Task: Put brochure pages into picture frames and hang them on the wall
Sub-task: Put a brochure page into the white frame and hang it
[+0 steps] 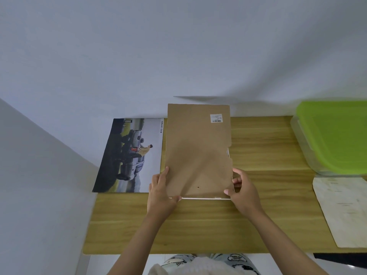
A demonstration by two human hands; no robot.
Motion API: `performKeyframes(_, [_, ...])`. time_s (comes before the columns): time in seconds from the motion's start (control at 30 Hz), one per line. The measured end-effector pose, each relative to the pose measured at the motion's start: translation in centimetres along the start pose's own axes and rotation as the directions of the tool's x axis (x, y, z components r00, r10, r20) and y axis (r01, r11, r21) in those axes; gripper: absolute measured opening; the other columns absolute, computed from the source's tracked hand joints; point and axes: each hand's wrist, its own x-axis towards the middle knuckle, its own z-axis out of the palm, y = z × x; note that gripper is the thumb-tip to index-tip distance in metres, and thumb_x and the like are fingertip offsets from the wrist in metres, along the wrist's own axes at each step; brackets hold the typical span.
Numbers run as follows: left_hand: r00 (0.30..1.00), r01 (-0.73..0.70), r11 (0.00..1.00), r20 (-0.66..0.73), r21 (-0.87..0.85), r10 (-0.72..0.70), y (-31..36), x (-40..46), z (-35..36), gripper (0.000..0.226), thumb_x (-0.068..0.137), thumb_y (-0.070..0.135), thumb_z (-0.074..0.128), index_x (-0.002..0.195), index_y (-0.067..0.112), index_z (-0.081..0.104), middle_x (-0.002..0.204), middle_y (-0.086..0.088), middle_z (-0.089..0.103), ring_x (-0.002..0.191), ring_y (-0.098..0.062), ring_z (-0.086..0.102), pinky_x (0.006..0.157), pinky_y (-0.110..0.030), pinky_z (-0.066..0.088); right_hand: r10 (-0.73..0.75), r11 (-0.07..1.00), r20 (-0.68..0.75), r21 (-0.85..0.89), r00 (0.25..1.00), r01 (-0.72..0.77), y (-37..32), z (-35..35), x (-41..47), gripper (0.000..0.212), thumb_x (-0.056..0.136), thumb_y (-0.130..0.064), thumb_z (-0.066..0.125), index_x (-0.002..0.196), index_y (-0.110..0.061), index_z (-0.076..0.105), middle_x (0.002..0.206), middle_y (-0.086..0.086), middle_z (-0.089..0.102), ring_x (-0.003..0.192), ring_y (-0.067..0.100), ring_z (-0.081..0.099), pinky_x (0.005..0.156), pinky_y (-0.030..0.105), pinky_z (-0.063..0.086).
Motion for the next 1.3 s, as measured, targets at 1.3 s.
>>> performKeyframes(1.3, [0.992,0.051,0.999,0.118,0.006,-0.051,16.4,-2.3,15.9,0.069,0.079,0.015,0.071,0.140,0.009,0.037,0.138,-0.002,0.040,0.124,-0.017,0.042,0.107,-0.027,0.035,0.071,0.996,-0.010,0.046,0.997,-0.071,10.2,-18.5,5.6,0.070,0.076,-0.021,0.077,0.136,-0.016,0.042,0.093,-0.006,0.052,0.076,0.009,0.058,0.065,0.027,0.051])
